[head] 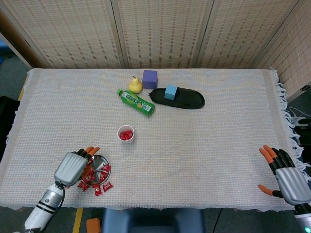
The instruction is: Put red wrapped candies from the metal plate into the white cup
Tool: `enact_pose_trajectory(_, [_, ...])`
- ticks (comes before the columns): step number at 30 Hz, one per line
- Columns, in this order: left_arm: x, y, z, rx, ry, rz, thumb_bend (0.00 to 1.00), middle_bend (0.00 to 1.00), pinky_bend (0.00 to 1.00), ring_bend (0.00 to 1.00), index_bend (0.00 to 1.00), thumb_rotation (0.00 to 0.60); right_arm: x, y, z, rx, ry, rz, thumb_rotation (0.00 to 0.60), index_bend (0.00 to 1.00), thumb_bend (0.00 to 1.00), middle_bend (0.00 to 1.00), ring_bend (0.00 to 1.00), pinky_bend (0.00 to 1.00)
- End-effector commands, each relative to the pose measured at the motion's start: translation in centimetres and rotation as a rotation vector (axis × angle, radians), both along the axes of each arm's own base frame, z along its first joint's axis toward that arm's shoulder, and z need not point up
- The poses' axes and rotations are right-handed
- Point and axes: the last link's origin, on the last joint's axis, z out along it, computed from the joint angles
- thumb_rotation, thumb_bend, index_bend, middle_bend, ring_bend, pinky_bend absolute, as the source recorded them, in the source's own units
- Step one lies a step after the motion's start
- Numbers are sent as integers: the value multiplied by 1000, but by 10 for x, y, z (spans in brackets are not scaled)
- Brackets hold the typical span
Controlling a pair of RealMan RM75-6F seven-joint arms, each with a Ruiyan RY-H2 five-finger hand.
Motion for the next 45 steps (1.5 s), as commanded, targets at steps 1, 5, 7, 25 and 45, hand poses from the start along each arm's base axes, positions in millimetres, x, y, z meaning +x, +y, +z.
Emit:
enact_pose_trajectory(1, [-46, -31, 11, 6, 28, 104, 397, 184, 809, 501, 135, 600, 2, 2, -2, 8, 2, 13, 600, 0, 1, 0, 0, 0])
enact_pose_trajectory(5, [-77, -45, 11, 53, 38, 138, 391, 221, 863, 561, 183, 600, 5, 4, -4, 13, 4, 28, 600, 0, 1, 0, 0, 0])
enact_pose_trajectory(7, [-87, -48, 7, 71, 48, 137, 394, 271, 881, 583, 230, 600, 5, 4, -5, 18, 7, 33, 600, 0, 1, 0, 0, 0])
enact_pose_trajectory(25, [-127, -63, -18, 81, 259, 135, 396, 854, 999, 800, 304, 600, 8, 3, -13, 37, 24, 39, 600, 0, 1, 0, 0, 0])
enact_pose_trajectory(45, [-119, -66, -37, 46, 290, 77, 400, 869, 1000, 810, 364, 600, 8, 4, -14, 42, 26, 43, 600, 0, 1, 0, 0, 0])
